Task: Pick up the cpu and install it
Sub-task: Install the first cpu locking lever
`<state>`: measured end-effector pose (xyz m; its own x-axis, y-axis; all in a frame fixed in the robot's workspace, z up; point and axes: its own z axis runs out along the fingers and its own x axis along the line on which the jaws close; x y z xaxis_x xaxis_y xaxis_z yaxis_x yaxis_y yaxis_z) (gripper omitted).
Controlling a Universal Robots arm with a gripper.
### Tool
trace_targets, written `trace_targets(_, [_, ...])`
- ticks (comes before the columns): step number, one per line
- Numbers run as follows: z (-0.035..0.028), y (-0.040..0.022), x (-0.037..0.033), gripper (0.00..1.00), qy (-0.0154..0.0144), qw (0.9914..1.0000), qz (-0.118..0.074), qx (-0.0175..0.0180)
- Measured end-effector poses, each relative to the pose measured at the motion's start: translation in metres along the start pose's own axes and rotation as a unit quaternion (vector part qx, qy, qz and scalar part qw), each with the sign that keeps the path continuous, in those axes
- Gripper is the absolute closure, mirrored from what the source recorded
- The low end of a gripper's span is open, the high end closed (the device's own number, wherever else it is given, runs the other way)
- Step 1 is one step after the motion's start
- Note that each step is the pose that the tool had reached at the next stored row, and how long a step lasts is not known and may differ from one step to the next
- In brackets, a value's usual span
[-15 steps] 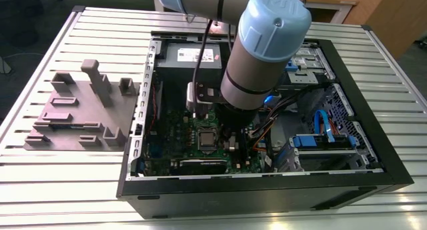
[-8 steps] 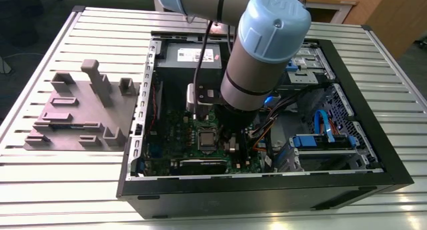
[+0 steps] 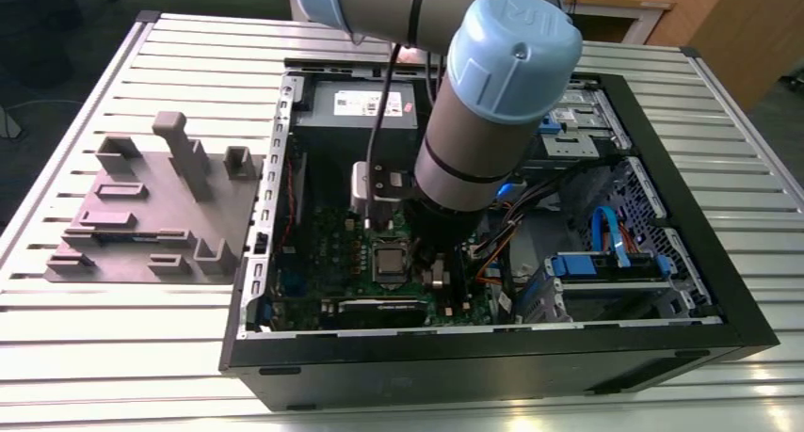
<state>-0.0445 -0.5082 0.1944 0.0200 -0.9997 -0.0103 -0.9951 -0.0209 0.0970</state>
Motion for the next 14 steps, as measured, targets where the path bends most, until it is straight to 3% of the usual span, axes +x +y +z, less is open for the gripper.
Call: trace_targets(14, [0.0019,-0.0002,0.0,0.89,0.0001,0.99999,-0.005,0.0])
